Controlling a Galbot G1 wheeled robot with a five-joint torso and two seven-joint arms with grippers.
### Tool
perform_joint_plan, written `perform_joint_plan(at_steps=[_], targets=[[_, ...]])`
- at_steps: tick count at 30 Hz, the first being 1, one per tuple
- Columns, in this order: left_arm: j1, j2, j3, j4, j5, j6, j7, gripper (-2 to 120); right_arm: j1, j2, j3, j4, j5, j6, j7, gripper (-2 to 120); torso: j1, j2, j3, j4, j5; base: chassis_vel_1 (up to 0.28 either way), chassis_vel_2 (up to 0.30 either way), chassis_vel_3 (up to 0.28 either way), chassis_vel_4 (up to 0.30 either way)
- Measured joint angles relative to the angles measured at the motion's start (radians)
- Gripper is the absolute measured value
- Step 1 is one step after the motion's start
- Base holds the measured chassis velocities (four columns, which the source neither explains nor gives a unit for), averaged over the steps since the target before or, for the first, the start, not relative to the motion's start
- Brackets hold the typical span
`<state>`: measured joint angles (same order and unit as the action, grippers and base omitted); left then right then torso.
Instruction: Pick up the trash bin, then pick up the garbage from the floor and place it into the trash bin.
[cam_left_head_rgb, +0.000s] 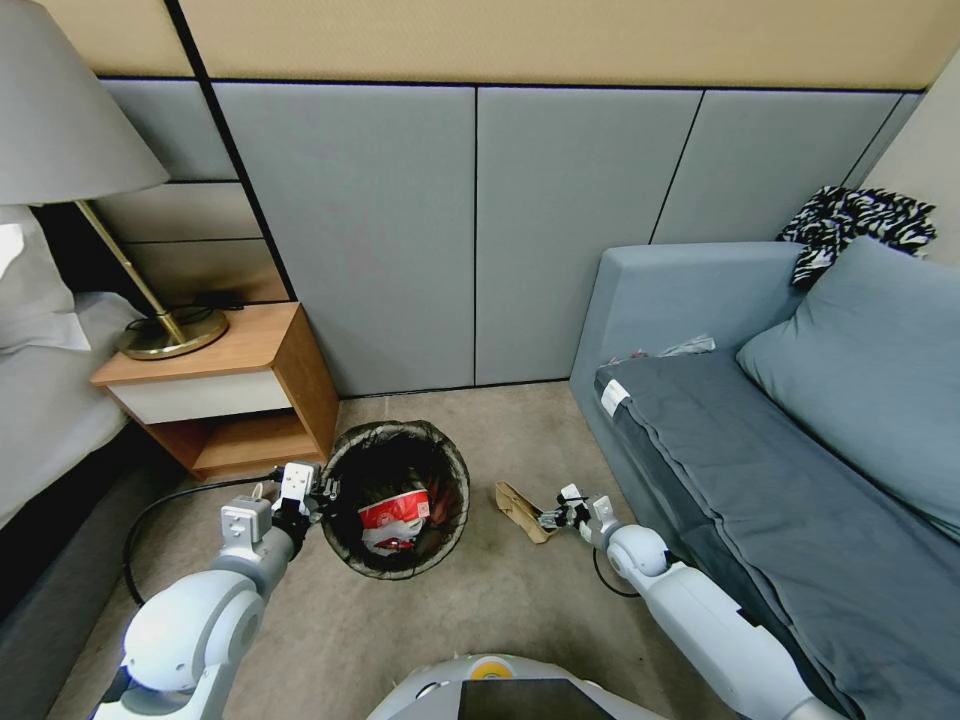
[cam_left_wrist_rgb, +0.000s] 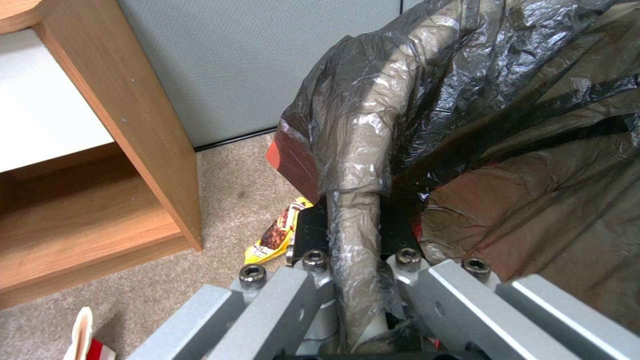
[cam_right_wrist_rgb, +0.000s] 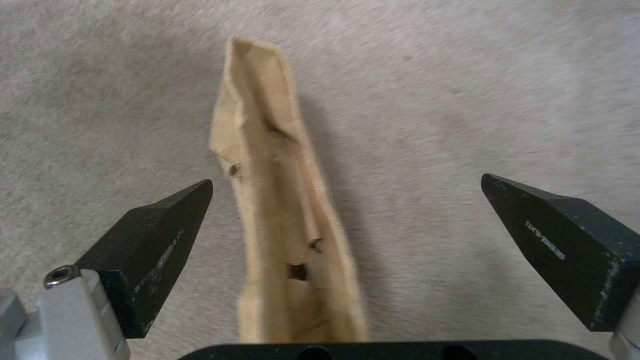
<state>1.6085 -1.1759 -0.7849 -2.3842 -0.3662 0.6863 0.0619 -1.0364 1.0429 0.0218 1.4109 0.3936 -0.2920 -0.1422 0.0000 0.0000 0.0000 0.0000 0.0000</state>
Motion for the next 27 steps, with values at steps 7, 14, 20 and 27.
perform_joint_plan(at_steps=[7, 14, 20, 27], targets=[[-0.004, 0.002, 0.000, 0.008, -0.001, -0.001, 0.001, 1, 0.020, 0.026, -0.026, -0.029, -0.010, 0.002, 0.000, 100, 0.000, 0.000, 0.000, -0.0001, -0.0001, 0.000, 0.000, 0.000, 0.000], [-0.012, 0.000, 0.001, 0.020, -0.001, -0.003, 0.004, 1, 0.035, 0.073, -0.050, -0.080, -0.030, 0.010, -0.003, 100, 0.000, 0.000, 0.000, 0.0000, 0.0000, 0.000, 0.000, 0.000, 0.000], [-0.013, 0.003, 0.000, 0.022, 0.000, -0.004, 0.005, 1, 0.037, 0.105, -0.052, -0.125, -0.052, 0.023, -0.009, 100, 0.000, 0.000, 0.000, 0.0000, 0.0000, 0.000, 0.000, 0.000, 0.000], [-0.014, 0.001, 0.000, 0.023, 0.000, -0.004, 0.005, 1, 0.044, 0.124, -0.041, -0.182, -0.081, 0.060, -0.010, 99, 0.000, 0.000, 0.000, 0.0000, 0.0000, 0.000, 0.000, 0.000, 0.000]])
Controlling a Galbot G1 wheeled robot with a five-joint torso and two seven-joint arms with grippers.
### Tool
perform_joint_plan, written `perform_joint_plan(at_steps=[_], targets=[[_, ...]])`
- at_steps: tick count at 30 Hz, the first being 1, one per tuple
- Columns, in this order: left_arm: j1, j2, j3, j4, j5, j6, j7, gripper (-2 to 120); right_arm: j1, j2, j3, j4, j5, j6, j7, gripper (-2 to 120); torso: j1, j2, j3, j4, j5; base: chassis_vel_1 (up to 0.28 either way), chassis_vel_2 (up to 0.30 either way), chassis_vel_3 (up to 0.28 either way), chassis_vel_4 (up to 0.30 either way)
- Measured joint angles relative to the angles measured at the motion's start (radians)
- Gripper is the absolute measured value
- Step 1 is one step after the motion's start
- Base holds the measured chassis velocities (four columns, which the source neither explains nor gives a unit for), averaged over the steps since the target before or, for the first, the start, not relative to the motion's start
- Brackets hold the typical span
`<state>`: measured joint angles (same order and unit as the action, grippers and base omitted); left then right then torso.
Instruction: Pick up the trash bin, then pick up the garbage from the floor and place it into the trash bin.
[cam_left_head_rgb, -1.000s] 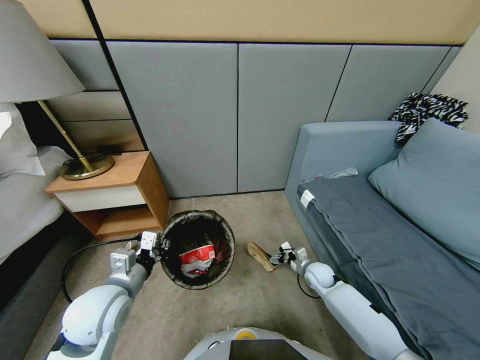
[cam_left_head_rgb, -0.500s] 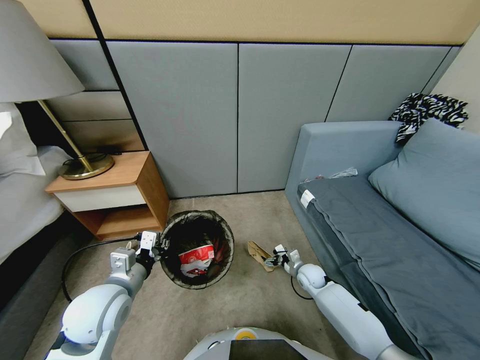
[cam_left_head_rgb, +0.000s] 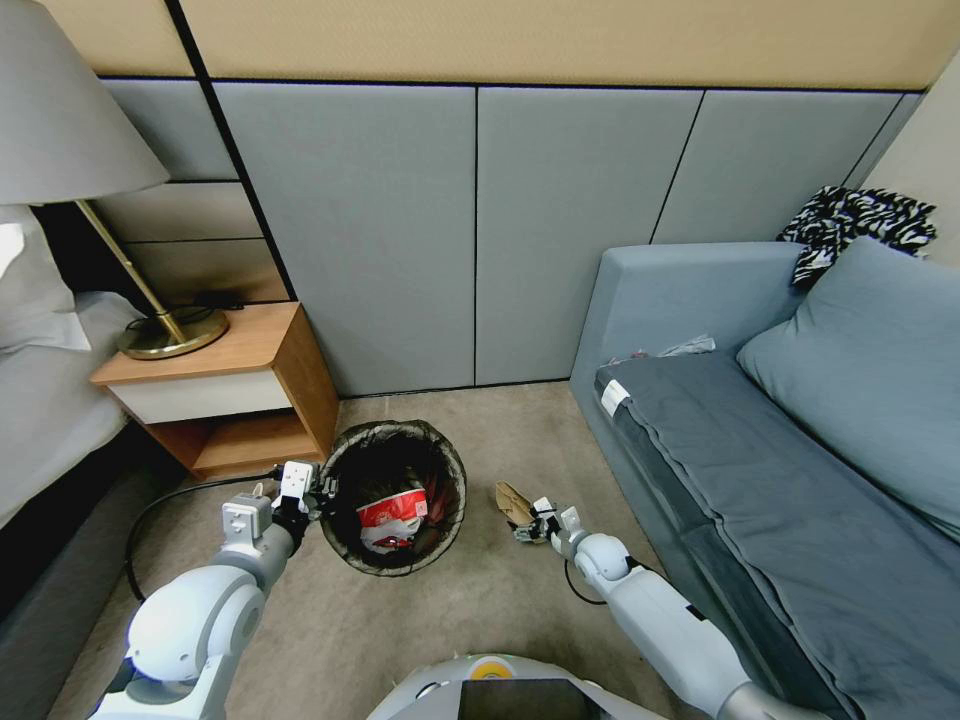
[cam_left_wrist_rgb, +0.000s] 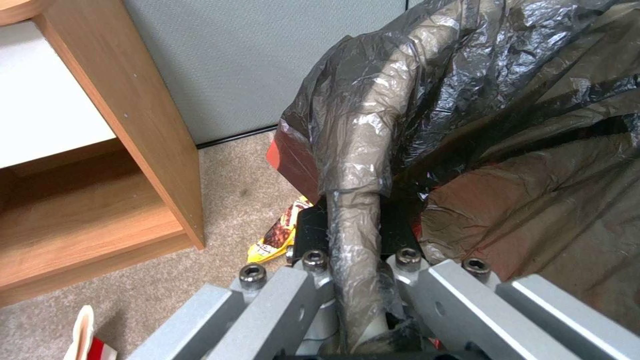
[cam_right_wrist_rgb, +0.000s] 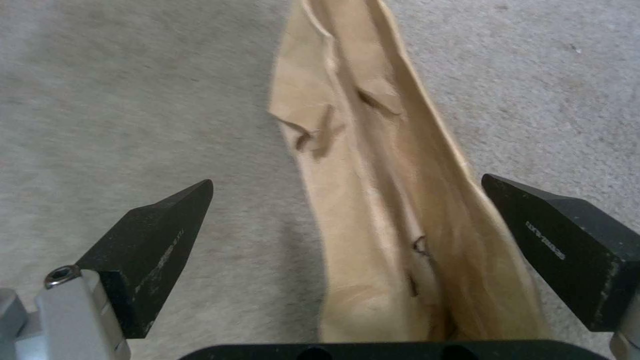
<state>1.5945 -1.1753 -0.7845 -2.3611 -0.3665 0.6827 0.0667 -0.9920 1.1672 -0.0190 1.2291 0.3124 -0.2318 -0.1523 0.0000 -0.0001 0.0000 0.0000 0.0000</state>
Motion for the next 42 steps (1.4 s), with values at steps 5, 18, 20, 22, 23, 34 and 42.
perform_joint_plan(at_steps=[5, 18, 20, 22, 23, 34, 42], targets=[[-0.004, -0.003, 0.005, 0.002, 0.002, 0.000, 0.000, 1, -0.007, -0.001, 0.006, -0.005, -0.001, 0.011, -0.001, 86, 0.000, 0.000, 0.000, -0.0001, 0.0000, 0.000, 0.000, 0.000, 0.000], [-0.005, -0.003, 0.005, 0.004, 0.003, 0.000, -0.001, 1, -0.013, -0.007, 0.007, 0.014, -0.006, 0.020, -0.001, 37, 0.000, 0.000, 0.000, 0.0000, 0.0000, 0.000, 0.000, 0.000, 0.000], [-0.005, -0.003, 0.005, 0.004, 0.003, 0.000, -0.001, 1, -0.013, -0.008, 0.008, 0.015, -0.006, 0.020, -0.001, 36, 0.000, 0.000, 0.000, 0.0000, 0.0001, 0.000, 0.000, 0.000, 0.000], [-0.005, -0.005, 0.006, 0.005, 0.004, 0.000, -0.001, 1, -0.015, -0.012, 0.012, 0.016, -0.010, 0.023, -0.001, 24, 0.000, 0.000, 0.000, 0.0000, 0.0000, 0.000, 0.000, 0.000, 0.000], [-0.005, -0.005, 0.006, 0.006, 0.005, 0.000, -0.001, 1, -0.015, -0.012, 0.013, 0.016, -0.013, 0.024, -0.001, 21, 0.000, 0.000, 0.000, 0.0000, 0.0000, 0.000, 0.000, 0.000, 0.000], [-0.005, -0.004, 0.008, 0.006, 0.006, 0.000, -0.001, 1, -0.020, -0.007, 0.024, 0.008, -0.028, 0.034, -0.001, 0, 0.000, 0.000, 0.000, 0.0000, 0.0000, 0.000, 0.000, 0.000, 0.000], [-0.005, -0.008, 0.010, 0.006, 0.007, 0.000, -0.001, 1, -0.024, -0.009, 0.050, 0.033, -0.036, 0.038, 0.008, 0, 0.000, 0.000, 0.000, 0.0000, 0.0002, 0.000, 0.000, 0.000, 0.000]])
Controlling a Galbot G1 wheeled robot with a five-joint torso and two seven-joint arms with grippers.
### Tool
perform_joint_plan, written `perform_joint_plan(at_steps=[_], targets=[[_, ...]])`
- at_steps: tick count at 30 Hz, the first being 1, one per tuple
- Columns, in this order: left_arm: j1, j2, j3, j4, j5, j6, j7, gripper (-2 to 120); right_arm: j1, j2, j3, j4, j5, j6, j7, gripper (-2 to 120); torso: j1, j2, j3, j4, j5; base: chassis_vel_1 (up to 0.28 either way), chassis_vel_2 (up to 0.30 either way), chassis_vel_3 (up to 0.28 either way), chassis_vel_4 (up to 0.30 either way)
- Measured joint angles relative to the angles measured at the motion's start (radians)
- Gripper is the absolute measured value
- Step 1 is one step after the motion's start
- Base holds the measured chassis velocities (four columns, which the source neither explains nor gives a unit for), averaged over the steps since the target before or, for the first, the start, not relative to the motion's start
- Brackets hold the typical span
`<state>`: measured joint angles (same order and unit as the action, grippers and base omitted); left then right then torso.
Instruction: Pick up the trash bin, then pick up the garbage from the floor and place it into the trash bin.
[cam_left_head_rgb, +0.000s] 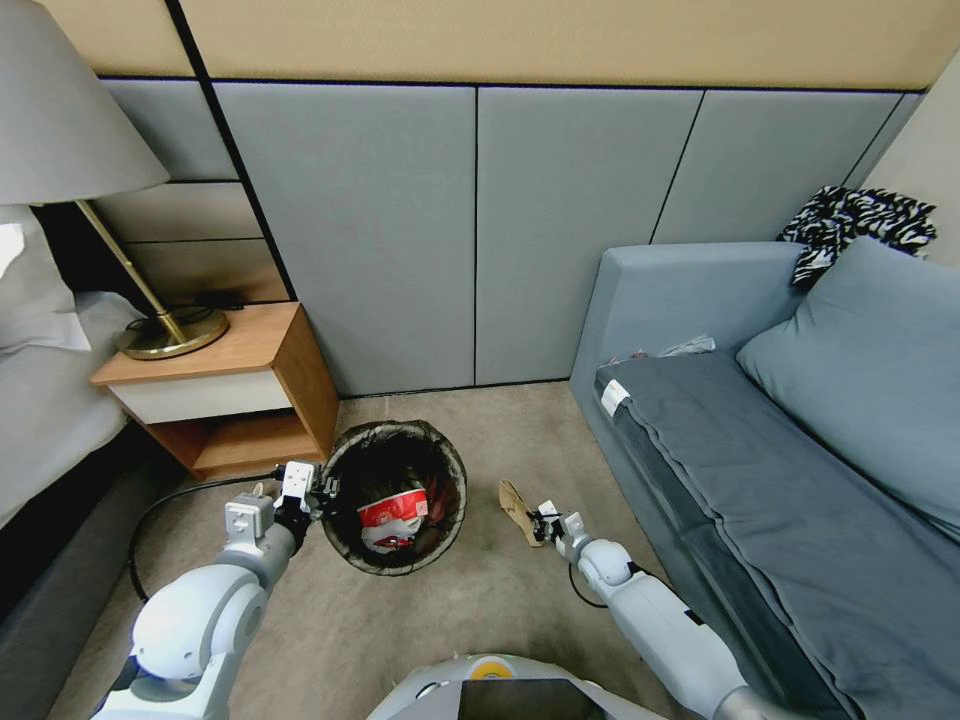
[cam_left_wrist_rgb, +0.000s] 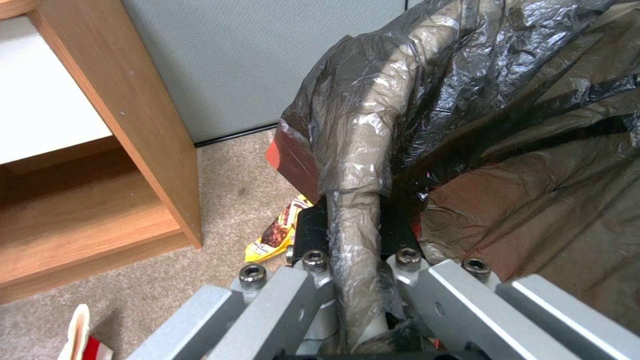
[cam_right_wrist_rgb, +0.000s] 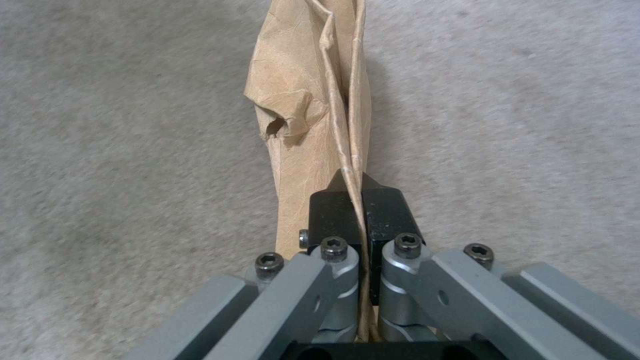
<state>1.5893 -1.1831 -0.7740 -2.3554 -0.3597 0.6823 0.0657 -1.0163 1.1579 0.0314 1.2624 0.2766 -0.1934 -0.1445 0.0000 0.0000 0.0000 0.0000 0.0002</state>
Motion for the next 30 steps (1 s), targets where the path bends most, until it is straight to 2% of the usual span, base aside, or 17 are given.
perform_joint_plan(at_steps=[4, 7, 8, 11, 12, 19, 30], targets=[[0.001, -0.001, 0.001, -0.001, 0.001, 0.000, 0.000, 1, -0.005, -0.031, 0.032, 0.079, 0.021, -0.003, 0.017, 0, 0.000, 0.000, 0.000, 0.0001, 0.0001, 0.000, 0.000, 0.000, 0.000], [0.003, -0.002, 0.001, -0.002, 0.002, 0.000, 0.000, 1, -0.015, -0.098, 0.061, 0.203, 0.101, -0.034, 0.044, 0, 0.000, 0.000, 0.000, -0.0002, -0.0002, 0.000, 0.000, 0.000, 0.000], [0.003, -0.002, 0.001, -0.002, 0.002, 0.000, 0.000, 1, -0.015, -0.098, 0.061, 0.203, 0.101, -0.034, 0.044, 0, 0.000, 0.000, 0.000, -0.0002, -0.0002, 0.000, 0.000, 0.000, 0.000], [0.002, -0.003, 0.001, -0.002, 0.003, 0.000, 0.000, 1, -0.019, -0.148, 0.079, 0.342, 0.173, -0.076, 0.072, 0, 0.000, 0.000, 0.000, 0.0000, -0.0002, 0.000, 0.000, 0.000, 0.000], [0.002, -0.003, 0.001, -0.002, 0.003, 0.000, 0.000, 1, -0.019, -0.148, 0.079, 0.342, 0.173, -0.076, 0.072, 0, 0.000, 0.000, 0.000, 0.0000, -0.0002, 0.000, 0.000, 0.000, 0.000], [0.000, -0.002, 0.001, 0.002, 0.005, 0.001, 0.000, 1, -0.005, -0.206, 0.098, 0.590, 0.253, -0.133, 0.112, 0, 0.000, 0.000, 0.000, 0.0000, -0.0003, 0.000, 0.000, 0.000, 0.000], [-0.005, -0.002, 0.003, 0.009, 0.005, 0.001, -0.001, 1, 0.071, -0.251, 0.098, 0.841, 0.381, -0.209, 0.172, 0, 0.000, 0.000, 0.000, 0.0000, -0.0002, 0.000, 0.000, 0.000, 0.000]])
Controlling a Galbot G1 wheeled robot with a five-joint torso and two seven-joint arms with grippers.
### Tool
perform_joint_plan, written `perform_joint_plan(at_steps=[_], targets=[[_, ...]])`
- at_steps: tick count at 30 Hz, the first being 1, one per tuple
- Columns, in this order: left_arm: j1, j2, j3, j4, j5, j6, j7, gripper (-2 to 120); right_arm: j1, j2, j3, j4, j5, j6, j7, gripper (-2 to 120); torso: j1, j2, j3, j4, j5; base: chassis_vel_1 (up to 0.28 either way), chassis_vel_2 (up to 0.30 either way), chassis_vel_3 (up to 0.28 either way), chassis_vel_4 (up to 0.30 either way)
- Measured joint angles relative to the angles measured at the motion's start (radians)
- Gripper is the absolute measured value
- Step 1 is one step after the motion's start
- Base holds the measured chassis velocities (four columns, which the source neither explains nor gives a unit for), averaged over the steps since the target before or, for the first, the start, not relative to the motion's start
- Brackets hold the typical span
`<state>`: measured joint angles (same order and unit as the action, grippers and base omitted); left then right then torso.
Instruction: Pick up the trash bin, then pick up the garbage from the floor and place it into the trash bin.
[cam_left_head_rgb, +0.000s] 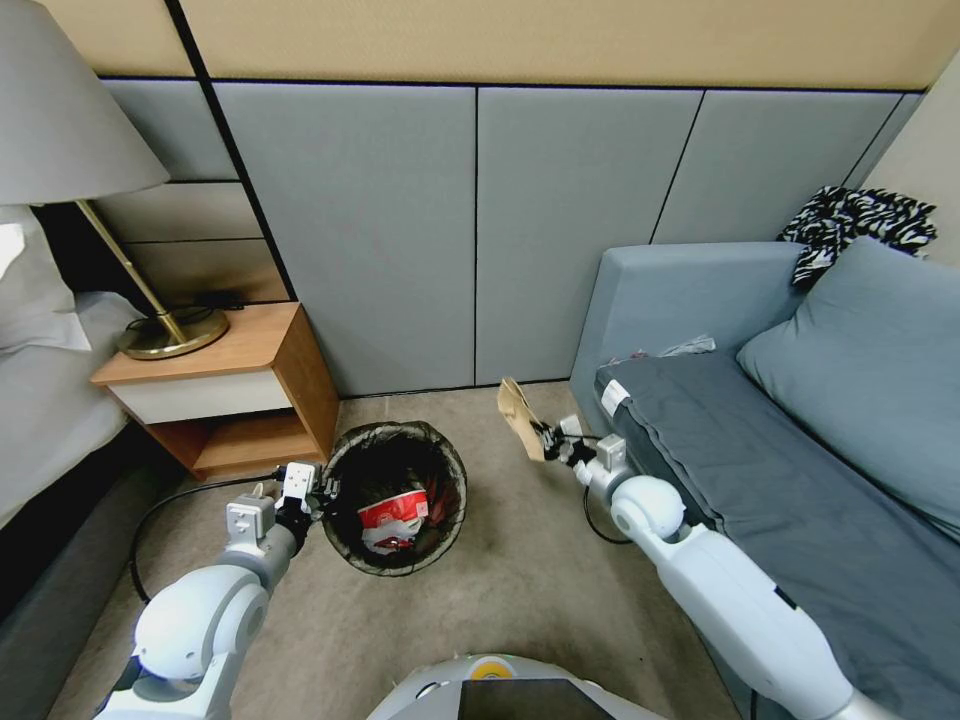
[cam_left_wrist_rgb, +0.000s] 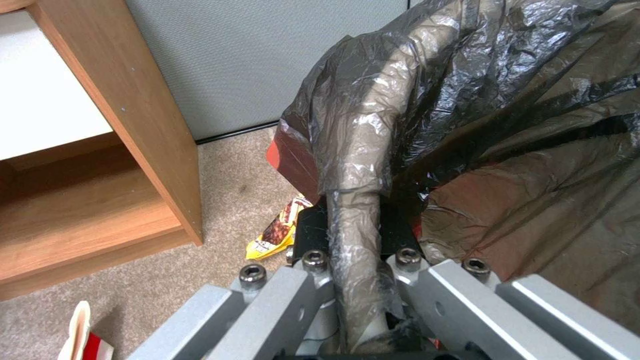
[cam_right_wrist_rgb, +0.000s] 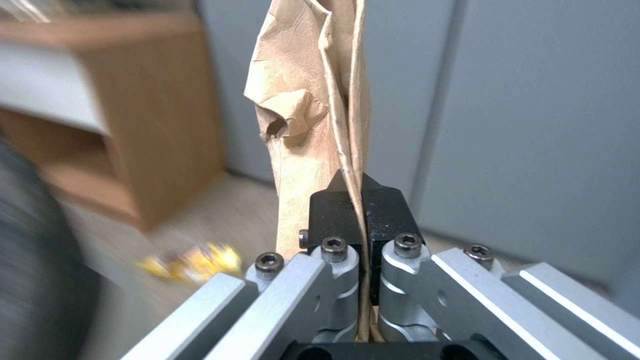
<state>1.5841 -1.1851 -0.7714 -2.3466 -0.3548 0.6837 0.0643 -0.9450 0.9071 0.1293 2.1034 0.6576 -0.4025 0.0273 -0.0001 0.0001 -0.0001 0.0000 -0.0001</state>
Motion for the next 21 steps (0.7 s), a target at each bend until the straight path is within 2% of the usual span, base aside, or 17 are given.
perform_joint_plan(at_steps=[5, 10, 19, 21], targets=[[-0.006, 0.001, 0.006, 0.002, 0.000, 0.001, -0.001, 1, 0.059, 0.001, -0.055, 0.077, 0.065, -0.040, 0.002, 0, 0.000, 0.000, 0.000, 0.0001, -0.0001, 0.000, 0.000, 0.000, 0.000], [-0.006, 0.007, 0.006, 0.002, -0.004, 0.003, -0.002, 1, 0.119, 0.008, -0.126, 0.110, 0.098, -0.071, -0.018, 0, 0.000, 0.000, 0.000, 0.0000, -0.0001, 0.000, 0.000, 0.000, 0.000], [-0.012, 0.008, 0.010, 0.005, -0.005, 0.004, -0.003, 1, 0.224, 0.025, -0.280, 0.142, 0.168, -0.107, 0.011, 0, 0.000, 0.000, 0.000, 0.0001, -0.0001, 0.000, 0.000, 0.000, 0.000], [-0.012, 0.008, 0.010, 0.005, -0.005, 0.004, -0.003, 1, 0.229, 0.026, -0.290, 0.143, 0.169, -0.110, 0.012, 0, 0.000, 0.000, 0.000, 0.0001, 0.0000, 0.000, 0.000, 0.000, 0.000]])
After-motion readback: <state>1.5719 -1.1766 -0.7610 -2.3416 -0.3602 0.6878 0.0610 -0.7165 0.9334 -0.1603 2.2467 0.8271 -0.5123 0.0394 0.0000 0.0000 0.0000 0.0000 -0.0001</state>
